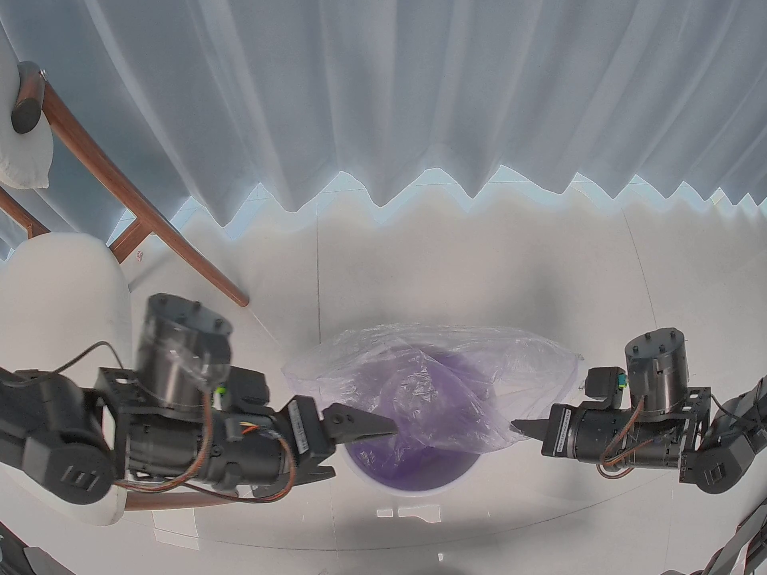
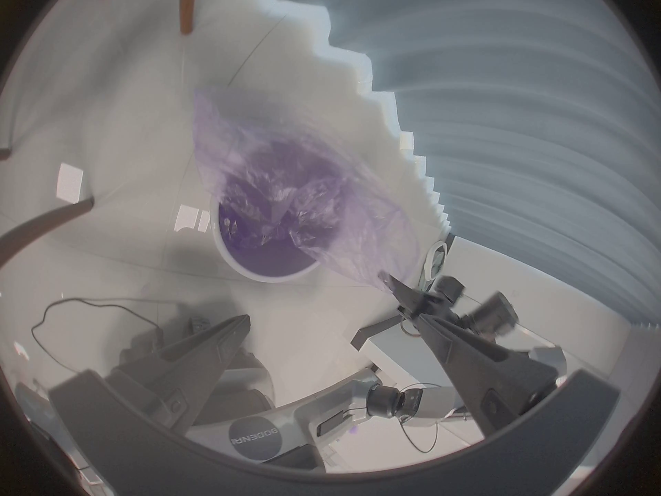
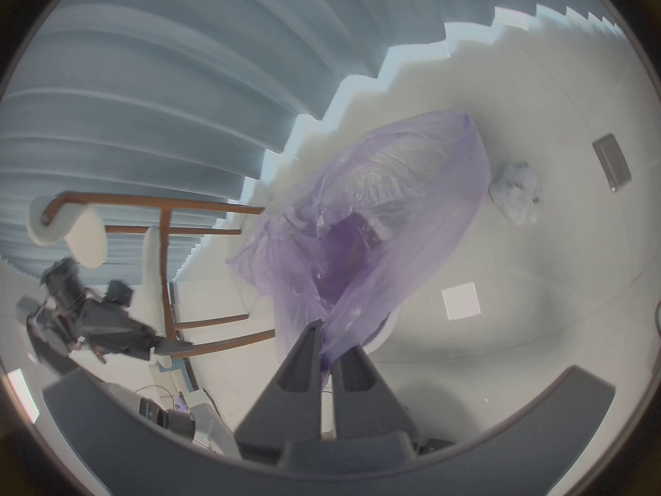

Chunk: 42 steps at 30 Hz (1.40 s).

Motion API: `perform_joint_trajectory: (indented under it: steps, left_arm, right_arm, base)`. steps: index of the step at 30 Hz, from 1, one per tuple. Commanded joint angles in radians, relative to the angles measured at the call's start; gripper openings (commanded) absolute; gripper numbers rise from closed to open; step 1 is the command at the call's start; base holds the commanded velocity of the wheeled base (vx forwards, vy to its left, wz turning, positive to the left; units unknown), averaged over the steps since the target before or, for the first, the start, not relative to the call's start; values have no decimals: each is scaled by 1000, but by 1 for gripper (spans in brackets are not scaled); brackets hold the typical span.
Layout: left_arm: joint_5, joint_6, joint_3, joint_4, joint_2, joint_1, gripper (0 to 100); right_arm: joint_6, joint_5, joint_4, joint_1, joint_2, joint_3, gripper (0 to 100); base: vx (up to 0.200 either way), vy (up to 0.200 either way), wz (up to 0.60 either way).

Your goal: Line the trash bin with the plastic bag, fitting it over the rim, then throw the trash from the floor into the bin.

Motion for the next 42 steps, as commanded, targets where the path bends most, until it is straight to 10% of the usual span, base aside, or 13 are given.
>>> perform_joint_trajectory:
  steps: [1, 8, 29, 30, 42]
  left_arm:
    - [-16, -58, -104, 17, 210, -19, 100]
    - [-28, -211, -262, 36, 314, 15, 100]
    - [-8, -236, -403, 32, 468, 121, 100]
    - [1, -236, -400, 34, 463, 115, 0]
    - [33, -200, -234, 235, 202, 113, 0]
  right_arm:
    - [-38, 3, -106, 39, -34, 110, 0]
    - [-78, 23, -287, 90, -29, 247, 0]
    - [-121, 28, -294, 96, -29, 265, 0]
    - [-120, 28, -294, 96, -29, 265, 0]
    - [-12, 26, -293, 13, 33, 261, 0]
  base:
    - [0, 0, 0]
    - [0, 0, 0]
    - [0, 0, 0]
    - [0, 0, 0]
    - [0, 0, 0]
